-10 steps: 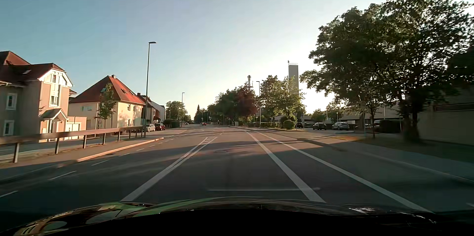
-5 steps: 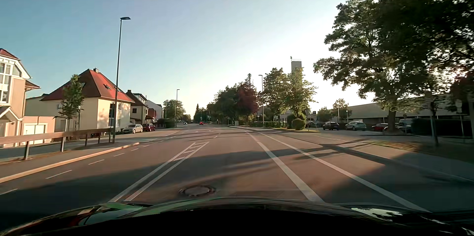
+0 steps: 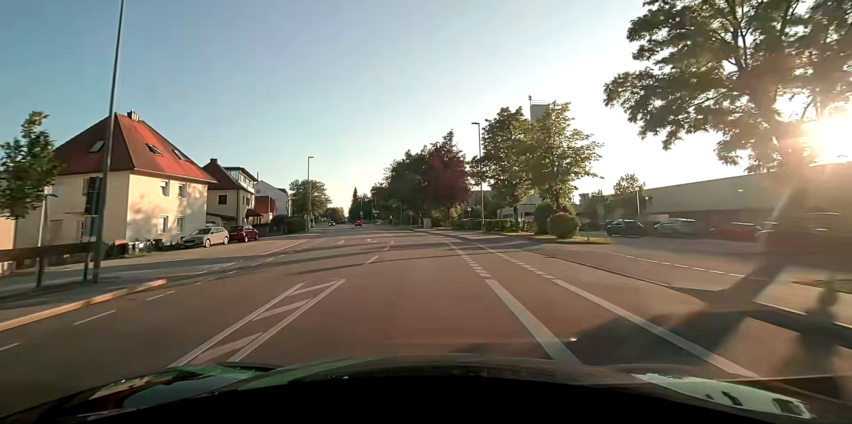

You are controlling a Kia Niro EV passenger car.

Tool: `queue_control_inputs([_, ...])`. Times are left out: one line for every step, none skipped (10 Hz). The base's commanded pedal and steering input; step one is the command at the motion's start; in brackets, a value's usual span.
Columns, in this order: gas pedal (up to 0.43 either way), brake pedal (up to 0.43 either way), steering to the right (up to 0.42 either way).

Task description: Follow the waypoints while adhering to traffic rules and regulations

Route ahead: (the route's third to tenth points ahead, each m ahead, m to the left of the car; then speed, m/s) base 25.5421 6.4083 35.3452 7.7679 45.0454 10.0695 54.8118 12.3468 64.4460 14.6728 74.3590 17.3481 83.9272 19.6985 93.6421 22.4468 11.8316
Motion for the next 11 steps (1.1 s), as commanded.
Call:
queue_control_inputs([0.110, 0.000, -0.008])
queue_control_inputs([0.098, 0.000, -0.011])
queue_control_inputs([0.098, 0.000, -0.013])
queue_control_inputs([0.098, 0.000, -0.015])
queue_control_inputs([0.098, 0.000, -0.015])
queue_control_inputs([0.098, 0.000, -0.015])
queue_control_inputs([0.098, 0.000, -0.015])
queue_control_inputs([0.098, 0.000, -0.015])
queue_control_inputs([0.098, 0.000, -0.015])
queue_control_inputs([0.098, 0.000, -0.015])
queue_control_inputs([0.098, 0.000, -0.017])
